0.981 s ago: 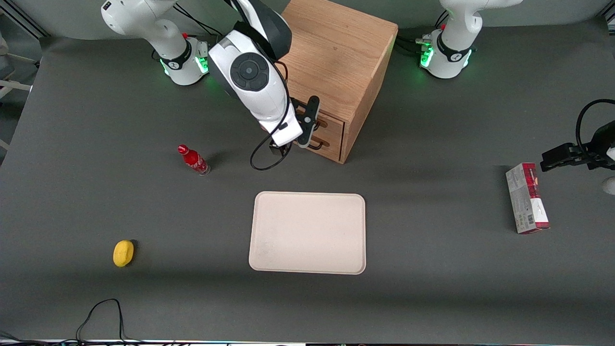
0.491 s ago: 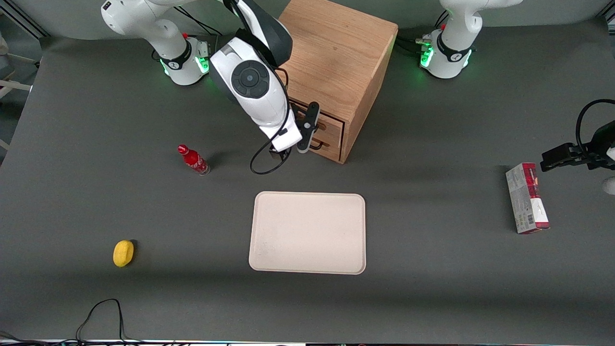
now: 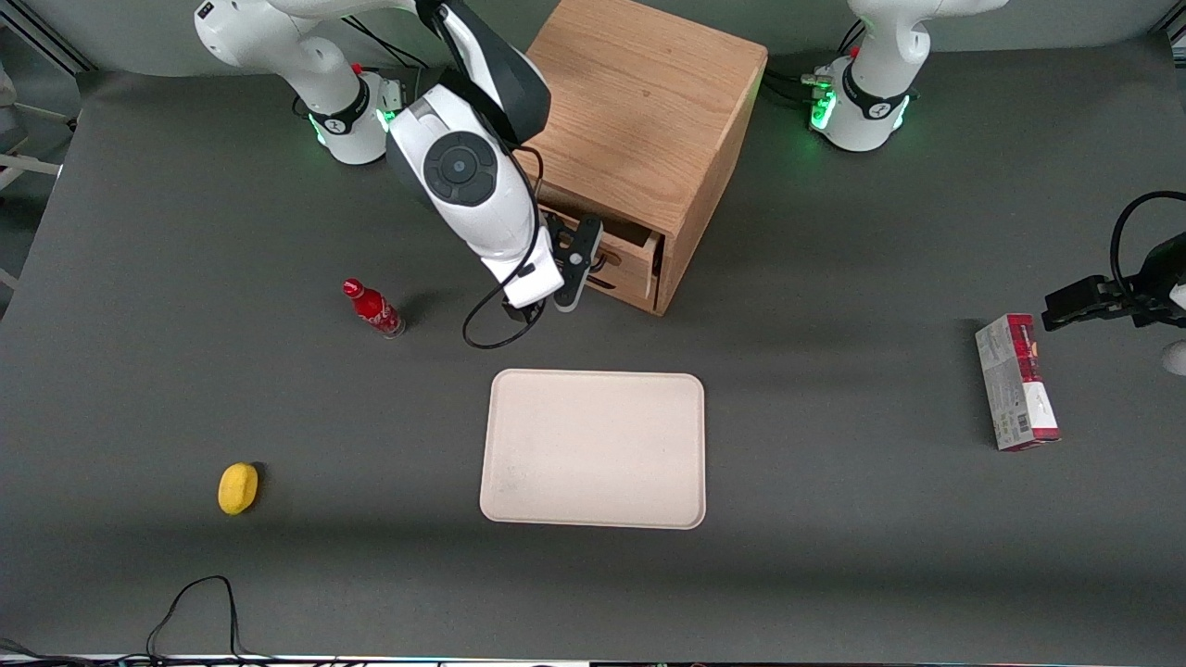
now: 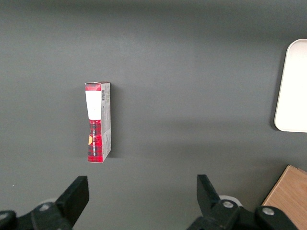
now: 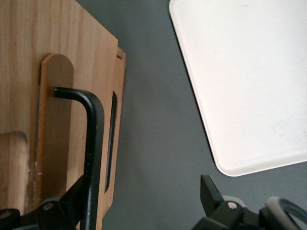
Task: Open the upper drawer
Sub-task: 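Pull the upper drawer outward by its handle with the right gripper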
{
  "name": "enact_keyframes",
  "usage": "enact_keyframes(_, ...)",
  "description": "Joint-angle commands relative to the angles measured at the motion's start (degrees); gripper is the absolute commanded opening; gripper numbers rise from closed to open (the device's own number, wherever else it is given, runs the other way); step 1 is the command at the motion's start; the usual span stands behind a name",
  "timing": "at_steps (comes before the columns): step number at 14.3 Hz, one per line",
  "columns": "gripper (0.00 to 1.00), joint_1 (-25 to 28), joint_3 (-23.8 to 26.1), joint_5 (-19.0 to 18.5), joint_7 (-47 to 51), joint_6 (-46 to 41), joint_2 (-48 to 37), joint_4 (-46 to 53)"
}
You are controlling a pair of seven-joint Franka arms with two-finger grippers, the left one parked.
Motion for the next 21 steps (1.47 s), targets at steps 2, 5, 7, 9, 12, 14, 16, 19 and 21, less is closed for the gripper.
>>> enact_keyframes(2,1.0,-1.9,-0.3,1.1,-0.3,-0.2,2.2,3.4)
enact_keyframes(5,1.0,-4.0,-0.2,1.4,0.2,-0.2,3.0,4.8)
enact_keyframes(7,1.0,-4.7,-0.2,1.3,1.2,-0.3,3.8,6.3)
enact_keyframes(9,1.0,-4.9,-0.3,1.2,1.2,-0.4,4.7,7.6)
enact_keyframes(12,1.0,-6.3,-0.3,0.9,1.1,-0.4,6.5,9.8)
enact_keyframes(14,1.0,-7.4,-0.3,0.9,1.1,-0.5,7.2,10.8)
enact_keyframes(16,1.0,-8.2,-0.3,0.9,1.1,-1.8,8.1,12.4)
enact_keyframes(19,1.0,-9.6,-0.3,0.8,1.1,-4.0,9.9,16.2)
enact_keyframes(21,1.0,-10.4,-0.3,0.7,1.1,-4.0,10.4,16.6)
